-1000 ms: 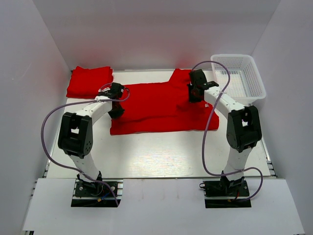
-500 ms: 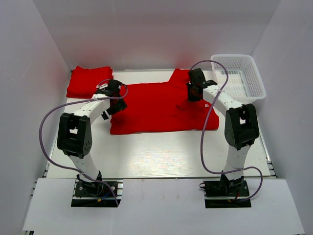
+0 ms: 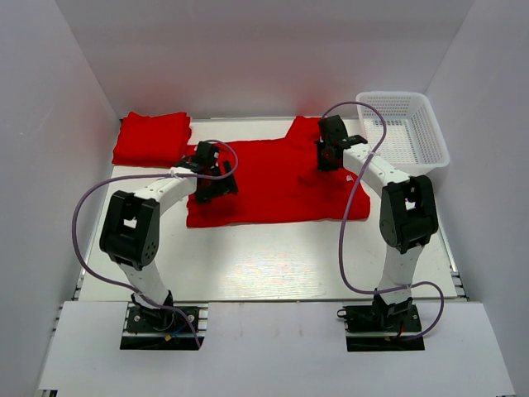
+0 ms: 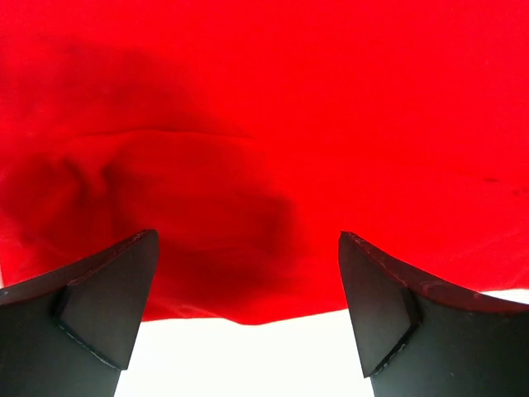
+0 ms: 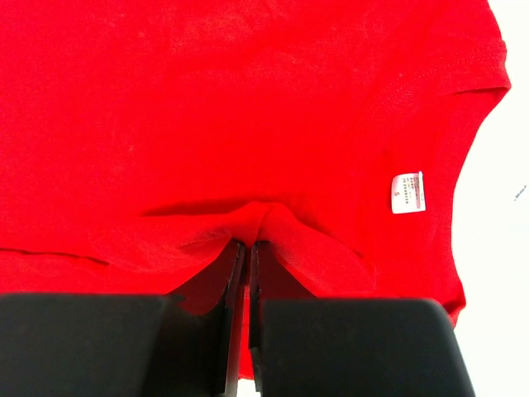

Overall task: Fold and stack the t-shirts
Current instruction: Fold the flattened tshirt in 1/3 of the way

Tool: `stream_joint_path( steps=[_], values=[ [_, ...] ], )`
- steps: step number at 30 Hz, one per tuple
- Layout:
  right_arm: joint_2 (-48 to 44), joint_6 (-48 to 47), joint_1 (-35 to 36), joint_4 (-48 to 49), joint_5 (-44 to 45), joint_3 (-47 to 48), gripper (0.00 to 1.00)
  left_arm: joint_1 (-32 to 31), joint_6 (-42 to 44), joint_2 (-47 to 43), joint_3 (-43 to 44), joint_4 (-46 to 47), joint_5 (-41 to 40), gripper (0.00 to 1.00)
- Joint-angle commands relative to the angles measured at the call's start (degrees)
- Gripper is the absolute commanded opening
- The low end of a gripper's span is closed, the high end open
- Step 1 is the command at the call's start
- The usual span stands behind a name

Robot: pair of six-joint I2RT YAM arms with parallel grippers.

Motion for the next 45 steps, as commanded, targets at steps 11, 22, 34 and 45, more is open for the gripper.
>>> stream_joint_path(
  steps=[11,22,34,45],
  values=[
    [-0.4,-0.3,-0.6,0.7,1.0,0.9,0.0,1.0,-1.9,1.6,0.4,-6.3,-14.5,0.99],
    [0.4,-0.6,-1.0,0.9,1.5,1.2,0.0,1.0,-2.4,8.1,10.0,-8.8,-27.3,0.99],
    [1.0,-0.9,-1.1,0.6,1.1,1.7,0.0,0.4,5.0,-0.3,6.9,-3.8,-18.6,0.99],
    [0.5,-0.1,-1.1,1.5,0.1,0.1,0.0,-3.6,13.3,-1.7,-2.4,4.8,2.4,0.99]
  ],
)
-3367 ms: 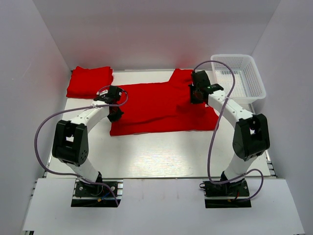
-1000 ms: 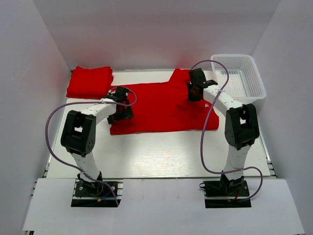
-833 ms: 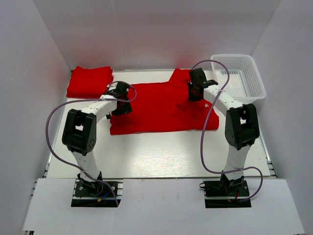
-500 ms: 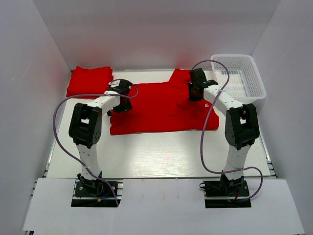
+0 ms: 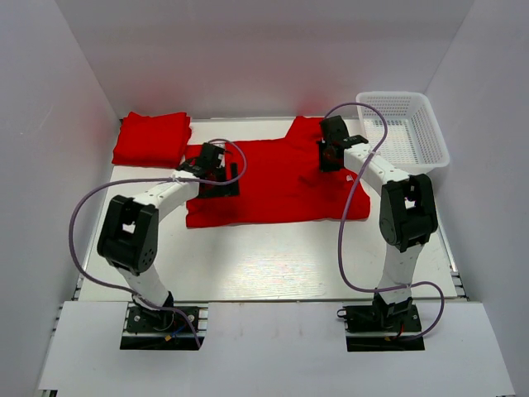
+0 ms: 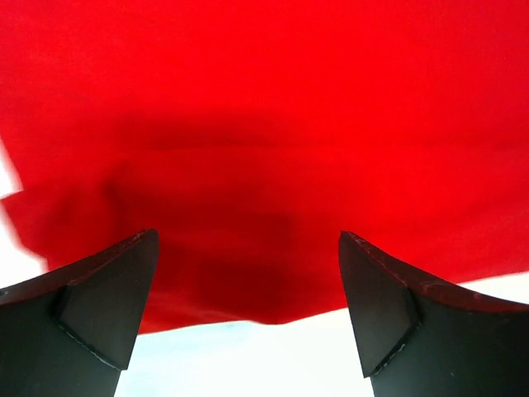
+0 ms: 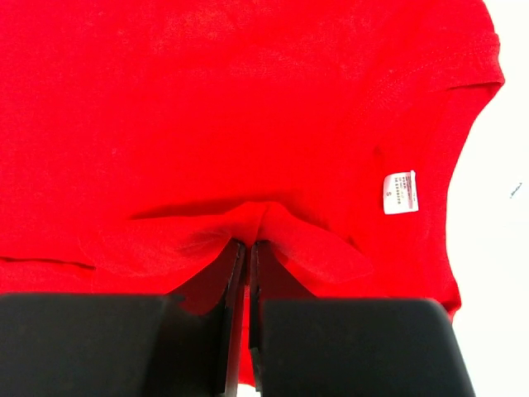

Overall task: Fold and stack the t-shirts
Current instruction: Fold the flattened tshirt in 1/3 of the way

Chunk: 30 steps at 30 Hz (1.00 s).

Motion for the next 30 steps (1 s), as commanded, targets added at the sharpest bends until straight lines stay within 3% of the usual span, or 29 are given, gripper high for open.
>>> stream_joint_path(
  steps=[1,5,10,19,25,30],
  values=[
    [-0.1,0.1,-0.3,1.4,0.1,-0.1,0.0,-1.2,2.2,2.9,-0.5,1.3,6.2,0.99],
    [-0.5,0.3,-0.2,1.4,0.4,-0.4,0.0,-1.2,-0.3,4.0,-2.0,1.8,2.8,0.99],
    [-1.2,0.2,-0.4,1.5,1.3,-1.5,0.0,-0.1,-6.9,4.0,-2.0,-1.0,-8.9,0.99],
    [-2.0,1.1,-0.7,2.1,3.4,-3.4,0.0,2.2,-11.8,6.0,-2.4,-0.3,-18.8,0.99],
    [-2.3,0.8,-1.1,2.1,3.3,-3.7,0.0,4.1,-10.7,5.5,-1.9,6.6,-16.8,0.99],
    [-2.0,0.8,-1.1,2.2,2.9,-3.3,0.0,5.3,-11.3,8.5,3.1,1.8,-18.1,0.99]
  ],
)
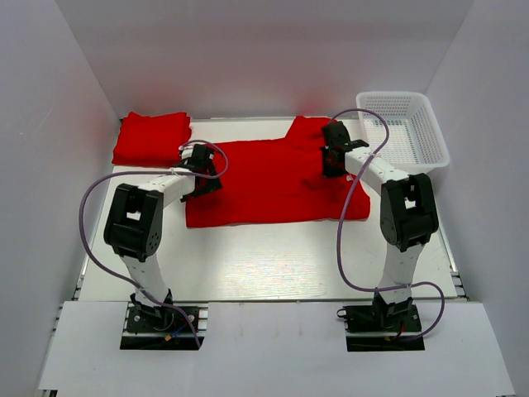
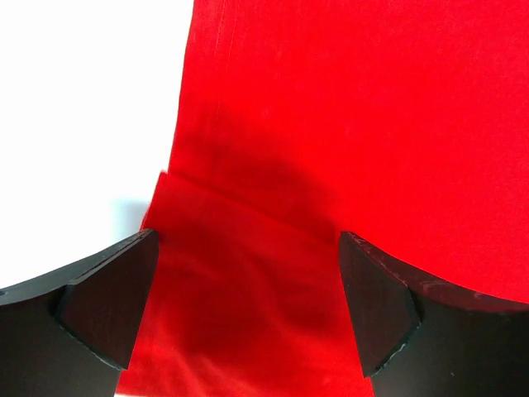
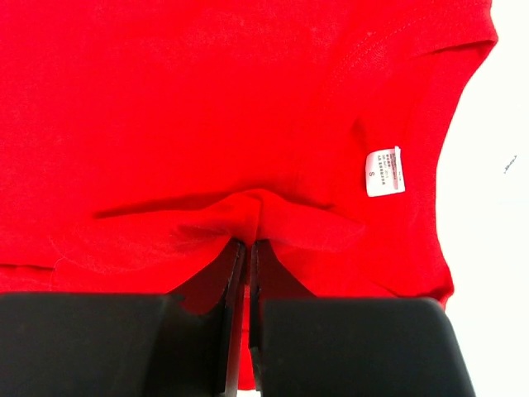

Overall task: Fold and stack the t-shirts
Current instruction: Fold the flattened tshirt in 1/3 of the way

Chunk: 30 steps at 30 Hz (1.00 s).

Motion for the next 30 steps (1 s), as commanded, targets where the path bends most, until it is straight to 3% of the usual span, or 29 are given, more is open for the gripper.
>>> stream_joint_path(
  steps=[1,14,27,28,30],
  values=[
    [-1.9,0.2,-0.3,1.6,0.6,0.5,0.0,0.5,-0.7,0.4,4.0,-1.8,-2.4,0.99],
    [2.5,-0.3,-0.6,2.0,-1.1,6.2,0.0,0.5,7.3,-13.5,-1.3,1.5,4.4,0.99],
    [9.4,0.2,-0.9,-0.5,-0.5,13.8,0.0,0.5,8.5,-14.6,-2.3,0.9,6.0,0.99],
    [9.7,0.2,-0.9,-0.8,-0.3,14.4,0.02,0.5,8.5,-14.6,-2.3,0.9,6.0,0.99],
    [10.5,0.3,-0.9,-1.7,-0.3,15.1,0.16,0.5,8.5,-14.6,-2.3,0.9,6.0,0.99]
  ],
)
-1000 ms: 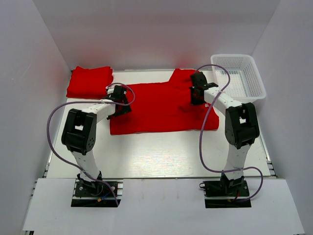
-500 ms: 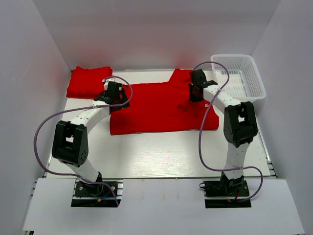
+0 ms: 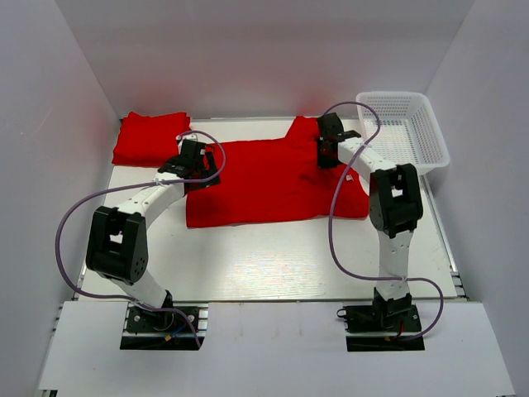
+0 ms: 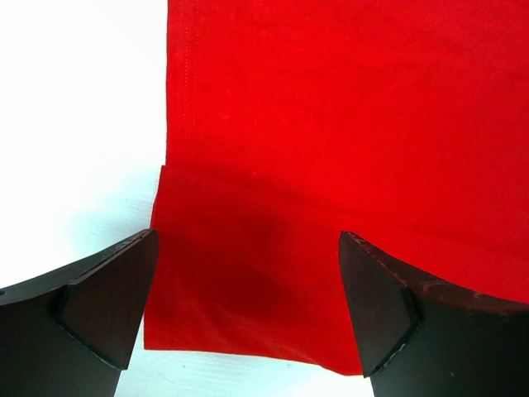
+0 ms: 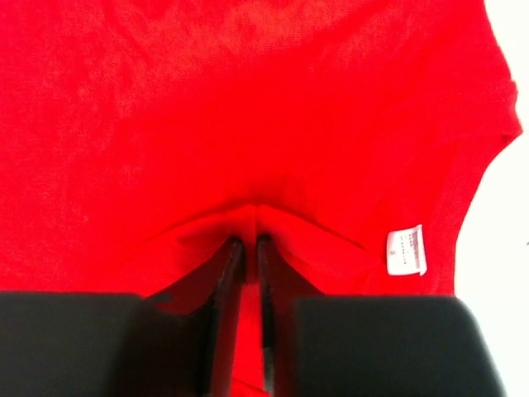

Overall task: Fold and stack the t-shirts
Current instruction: Fold the flattened tshirt in 1/3 of the way

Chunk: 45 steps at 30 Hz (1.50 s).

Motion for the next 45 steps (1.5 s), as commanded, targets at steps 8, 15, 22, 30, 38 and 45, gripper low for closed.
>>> stream_joint_path(
  steps=[8,15,22,30,38,45],
  values=[
    [5.5,-1.3,-0.7,-5.2,1.2,15.0,0.9,0.2,1.0,-2.5,-0.1,-0.4,0.6,0.99],
    [-2.9,-1.3,-0.9,-7.3,-2.2,9.4,0.9,0.2,1.0,-3.0,-0.1,-0.9,1.8,0.99],
    [-15.5,-0.4,-0.6,-2.3,-15.8,-11.3,0.9,-0.8,1.0,-3.0,-0.7,-0.4,4.2,0.99],
    [-14.5,-0.3,-0.6,5.6,-21.9,-16.2,0.9,-1.3,2.1,-1.3,-3.2,2.4,12.9,0.99],
    [-9.0,-0.3,-0.8,12.0,-23.7,-14.5,0.9,-1.3,1.6,-1.3,-7.0,5.1,15.4,0.99],
    [-6.2,0.2,-0.6,12.2,-21.3,-13.0,0.9,-1.3,0.5,-1.3,-10.0,5.6,16.0,0.99]
  ],
)
